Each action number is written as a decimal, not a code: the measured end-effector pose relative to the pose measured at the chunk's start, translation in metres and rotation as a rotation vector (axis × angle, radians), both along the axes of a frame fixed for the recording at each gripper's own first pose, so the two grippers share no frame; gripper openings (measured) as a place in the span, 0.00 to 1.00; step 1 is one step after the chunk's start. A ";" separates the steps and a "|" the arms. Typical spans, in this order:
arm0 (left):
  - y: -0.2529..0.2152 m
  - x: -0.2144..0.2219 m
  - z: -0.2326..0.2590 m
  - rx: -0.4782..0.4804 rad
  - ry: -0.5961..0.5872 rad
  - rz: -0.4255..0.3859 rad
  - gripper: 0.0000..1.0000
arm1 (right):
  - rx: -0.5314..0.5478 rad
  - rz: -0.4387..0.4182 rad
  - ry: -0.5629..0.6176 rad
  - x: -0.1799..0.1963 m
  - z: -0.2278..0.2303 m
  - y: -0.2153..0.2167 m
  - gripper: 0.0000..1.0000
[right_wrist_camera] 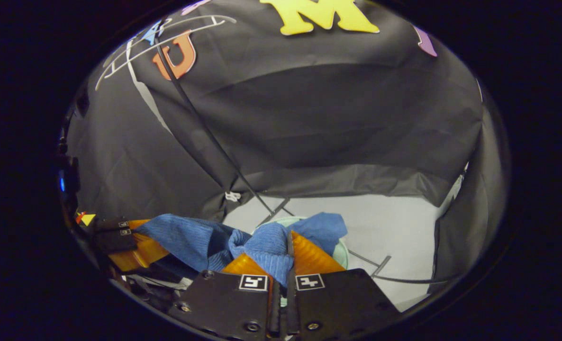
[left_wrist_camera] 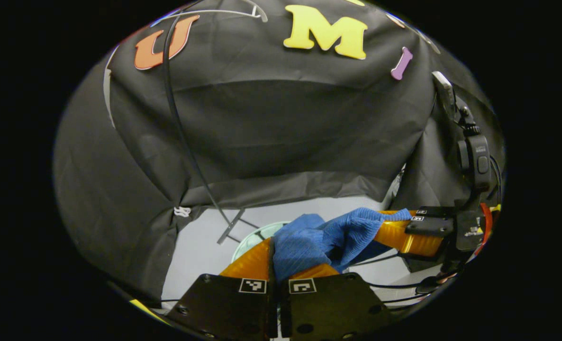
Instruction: Grasp the clothes on the hanger with both hands and then place them into the laundry hamper below.
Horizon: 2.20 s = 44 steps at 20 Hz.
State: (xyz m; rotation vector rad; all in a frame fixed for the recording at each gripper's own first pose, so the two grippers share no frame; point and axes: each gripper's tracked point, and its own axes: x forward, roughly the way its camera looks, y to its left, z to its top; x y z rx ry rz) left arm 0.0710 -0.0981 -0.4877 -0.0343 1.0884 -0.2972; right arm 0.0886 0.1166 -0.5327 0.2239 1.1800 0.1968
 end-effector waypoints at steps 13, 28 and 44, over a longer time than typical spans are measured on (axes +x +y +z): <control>0.005 -0.043 -0.058 0.069 0.255 0.017 0.36 | -0.186 0.090 0.236 -0.037 -0.060 -0.011 0.20; 0.025 -0.028 -0.016 0.048 0.200 0.113 1.00 | -0.225 0.063 0.057 -0.040 0.015 -0.034 0.65; 0.052 0.007 0.174 0.007 -0.266 0.046 0.95 | -0.378 -0.131 -0.460 -0.060 0.237 -0.062 0.93</control>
